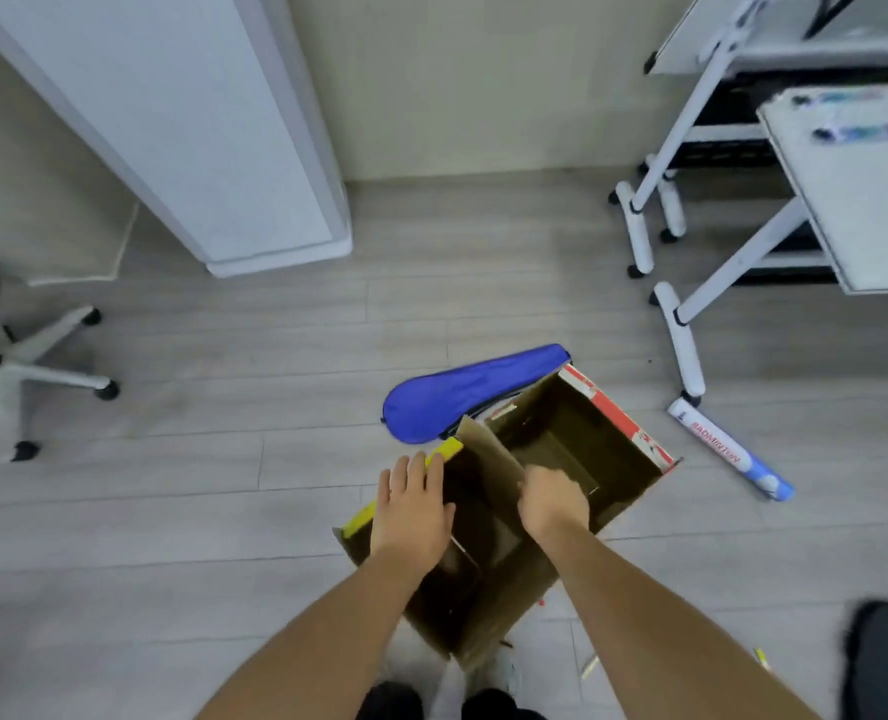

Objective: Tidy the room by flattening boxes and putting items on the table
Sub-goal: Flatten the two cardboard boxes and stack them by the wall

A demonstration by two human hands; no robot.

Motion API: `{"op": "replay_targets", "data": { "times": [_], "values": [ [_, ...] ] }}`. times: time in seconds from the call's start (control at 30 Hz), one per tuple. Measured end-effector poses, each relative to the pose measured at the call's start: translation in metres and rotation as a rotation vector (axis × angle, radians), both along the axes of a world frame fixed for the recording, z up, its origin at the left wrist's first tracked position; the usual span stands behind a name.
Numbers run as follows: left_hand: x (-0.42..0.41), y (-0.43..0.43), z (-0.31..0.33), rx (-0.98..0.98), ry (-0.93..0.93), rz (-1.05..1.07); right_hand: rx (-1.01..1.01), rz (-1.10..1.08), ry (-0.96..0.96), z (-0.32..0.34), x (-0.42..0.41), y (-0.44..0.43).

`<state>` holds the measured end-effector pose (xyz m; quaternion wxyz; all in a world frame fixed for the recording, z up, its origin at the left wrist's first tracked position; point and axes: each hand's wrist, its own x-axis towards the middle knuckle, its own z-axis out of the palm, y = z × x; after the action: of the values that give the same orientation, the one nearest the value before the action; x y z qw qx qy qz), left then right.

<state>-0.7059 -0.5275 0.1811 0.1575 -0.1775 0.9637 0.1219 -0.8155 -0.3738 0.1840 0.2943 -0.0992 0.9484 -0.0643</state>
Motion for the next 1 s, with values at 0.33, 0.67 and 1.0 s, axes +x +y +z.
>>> {"op": "replay_targets", "data": {
  "times": [0.33,0.67,1.0],
  "values": [
    [-0.084,-0.010,0.118,-0.044,0.056,-0.025,-0.111,-0.012,0.093,0.141,-0.087,-0.022],
    [-0.236,-0.099,0.140,-0.051,0.079,-0.272,-0.087,-0.160,0.158,0.167,-0.207,-0.074],
    [-0.399,-0.140,0.173,-0.073,0.065,-0.400,-0.144,-0.261,0.196,0.192,-0.354,-0.104]
  ]
}}
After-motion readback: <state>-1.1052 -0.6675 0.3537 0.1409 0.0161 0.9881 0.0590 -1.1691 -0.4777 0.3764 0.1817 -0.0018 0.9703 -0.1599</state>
